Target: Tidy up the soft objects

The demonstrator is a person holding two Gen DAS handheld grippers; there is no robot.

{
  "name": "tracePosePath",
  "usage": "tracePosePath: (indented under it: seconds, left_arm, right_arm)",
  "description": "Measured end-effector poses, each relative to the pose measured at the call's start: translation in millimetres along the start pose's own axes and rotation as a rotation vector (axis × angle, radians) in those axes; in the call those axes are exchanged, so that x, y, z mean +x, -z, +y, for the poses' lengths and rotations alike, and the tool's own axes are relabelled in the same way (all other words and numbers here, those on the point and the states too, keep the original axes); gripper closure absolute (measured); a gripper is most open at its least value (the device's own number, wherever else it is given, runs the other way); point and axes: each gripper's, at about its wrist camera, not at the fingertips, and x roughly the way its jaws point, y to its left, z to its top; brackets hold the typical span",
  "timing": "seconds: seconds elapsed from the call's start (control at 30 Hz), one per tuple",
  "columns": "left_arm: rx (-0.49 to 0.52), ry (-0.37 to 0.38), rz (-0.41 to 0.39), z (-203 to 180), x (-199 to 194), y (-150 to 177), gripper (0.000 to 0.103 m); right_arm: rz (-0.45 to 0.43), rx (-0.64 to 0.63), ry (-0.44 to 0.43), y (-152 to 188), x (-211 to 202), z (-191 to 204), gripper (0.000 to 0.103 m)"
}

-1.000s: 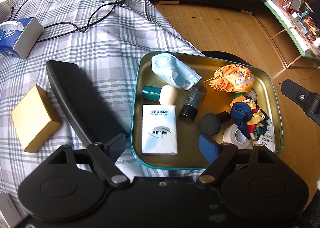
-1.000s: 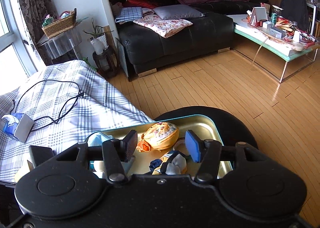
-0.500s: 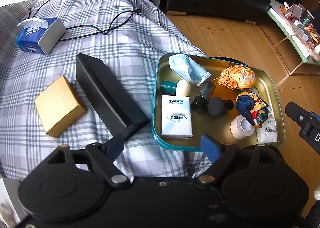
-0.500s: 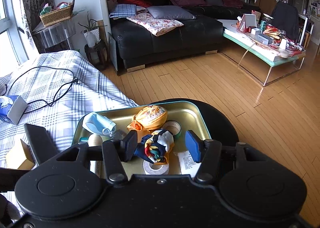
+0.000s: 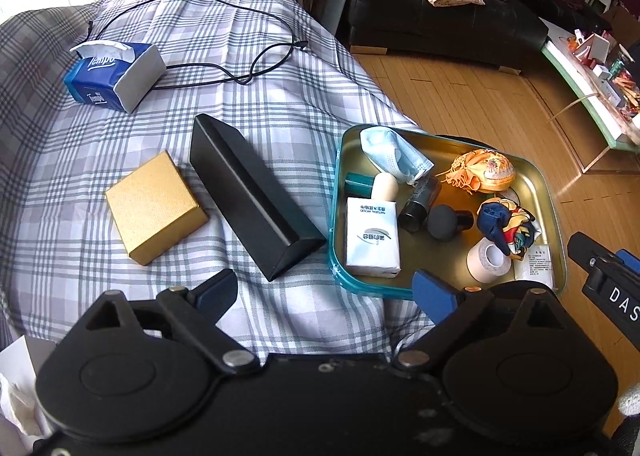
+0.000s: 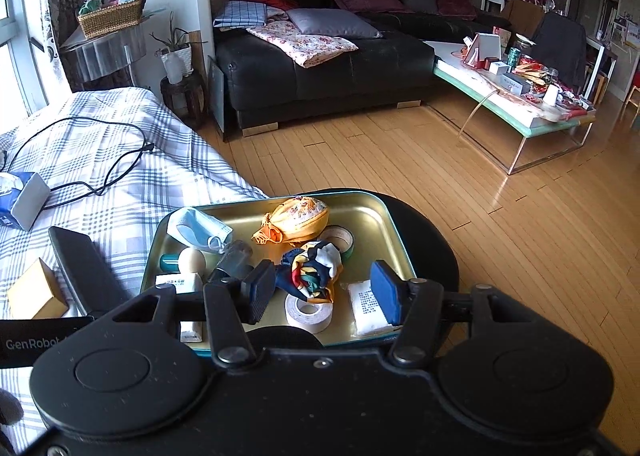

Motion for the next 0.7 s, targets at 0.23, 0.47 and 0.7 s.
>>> tracePosePath:
  seconds: [0.23, 0.47, 0.7]
  left_arm:
    - [-0.011, -0.005, -0.014, 4.1, -6.7, 1.9, 0.008]
    - [-0.019, -0.008, -0.024, 6.8, -8.7, 2.6, 0.007]
    - [-0.026, -0.012, -0.028, 7.7, -9.1, 2.7, 0.007]
  right_arm:
    - [-0.004, 0.0, 0.01, 1.0, -3.9, 2.9, 0.05]
    - [-0.001, -0.011, 0.009, 1.5, -4.6, 7.6, 0.05]
    - [0.007, -0.015, 0.011, 1.8, -3.1, 9.6, 0.05]
